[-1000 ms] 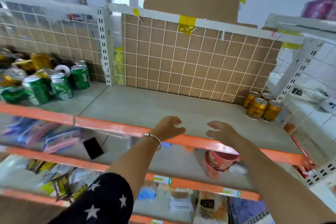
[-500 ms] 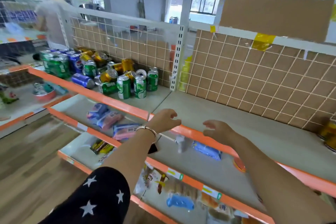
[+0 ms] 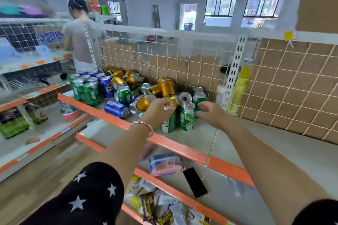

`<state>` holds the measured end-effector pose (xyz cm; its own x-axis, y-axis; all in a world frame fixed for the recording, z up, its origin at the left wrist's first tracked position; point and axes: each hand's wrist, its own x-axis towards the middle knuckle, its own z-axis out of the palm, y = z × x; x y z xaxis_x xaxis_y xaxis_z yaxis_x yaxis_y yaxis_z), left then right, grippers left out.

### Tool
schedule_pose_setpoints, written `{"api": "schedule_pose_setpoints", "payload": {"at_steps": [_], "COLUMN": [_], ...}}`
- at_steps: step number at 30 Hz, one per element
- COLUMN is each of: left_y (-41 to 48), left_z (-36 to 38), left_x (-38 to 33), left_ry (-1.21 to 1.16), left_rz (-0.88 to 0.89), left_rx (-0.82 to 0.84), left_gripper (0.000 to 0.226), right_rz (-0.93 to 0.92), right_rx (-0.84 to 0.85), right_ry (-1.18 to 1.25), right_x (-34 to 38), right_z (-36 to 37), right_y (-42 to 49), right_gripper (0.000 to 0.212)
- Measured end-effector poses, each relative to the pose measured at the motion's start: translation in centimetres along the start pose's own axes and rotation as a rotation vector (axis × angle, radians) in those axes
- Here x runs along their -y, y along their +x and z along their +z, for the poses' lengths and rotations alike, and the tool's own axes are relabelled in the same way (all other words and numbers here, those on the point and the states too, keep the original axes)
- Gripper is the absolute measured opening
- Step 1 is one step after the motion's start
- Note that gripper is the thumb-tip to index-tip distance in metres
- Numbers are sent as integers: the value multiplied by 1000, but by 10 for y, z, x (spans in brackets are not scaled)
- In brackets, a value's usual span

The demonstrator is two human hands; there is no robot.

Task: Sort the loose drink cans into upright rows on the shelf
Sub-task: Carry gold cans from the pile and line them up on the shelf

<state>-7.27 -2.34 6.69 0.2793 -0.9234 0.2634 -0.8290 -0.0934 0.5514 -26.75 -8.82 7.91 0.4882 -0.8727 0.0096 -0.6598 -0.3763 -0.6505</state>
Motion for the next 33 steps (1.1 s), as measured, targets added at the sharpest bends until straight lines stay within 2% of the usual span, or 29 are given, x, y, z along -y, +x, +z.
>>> {"api": "schedule_pose_setpoints", "payload": {"at_steps": [5,8,10,13,14,16,17,19,21,23,25,28,30,32,33], "left_y": [48,74,88,100,103,108,110,118,124,126,127,128,132,138,139], "left_z": [-24,-19,-10,-6,-7,-9,-11,-9,-1,3,2,-10,-11,-2,3], "left_x": [54,80,95,113,120,130,133,140,143,142,145,152,151,151,151], "left_ry": [5,18,-30,-397,-555,-839,-953,-1081,-964,-579,-185,357,461,380,336], "left_rz": [-58,-69,-227,-671,-768,-885,-912,-954,-924,-812,-669,-495,-272,-90,-62], "left_rx": [-56,-29,19,-9,-24,-41,-45,-32,25,79,84,143,237,305,302], "left_gripper": [17,22,35,55,59,55,45,31,44,49,43,34,42,59,62], "right_rz": [-15,65,108,100,100,86,77,72,62,42,32,-32,-90,-145,-160], "right_rx": [-65,-69,-8,70,110,206,252,327,354,355,370,367,386,447,483], "right_ry": [5,36,12,-92,-113,-160,-187,-254,-315,-362,-425,-645,-709,-693,-696], "right_x": [37,47,50,56,59,63,65,68,69,71,70,77,86,95,99], "right_z": [26,33,36,39,39,39,39,40,41,39,38,38,43,52,58], "right_y": [59,90,106,123,129,141,147,157,165,170,176,183,188,192,193], "right_gripper": [45,36,38,49,52,49,46,46,52,52,55,66,63,62,62]}}
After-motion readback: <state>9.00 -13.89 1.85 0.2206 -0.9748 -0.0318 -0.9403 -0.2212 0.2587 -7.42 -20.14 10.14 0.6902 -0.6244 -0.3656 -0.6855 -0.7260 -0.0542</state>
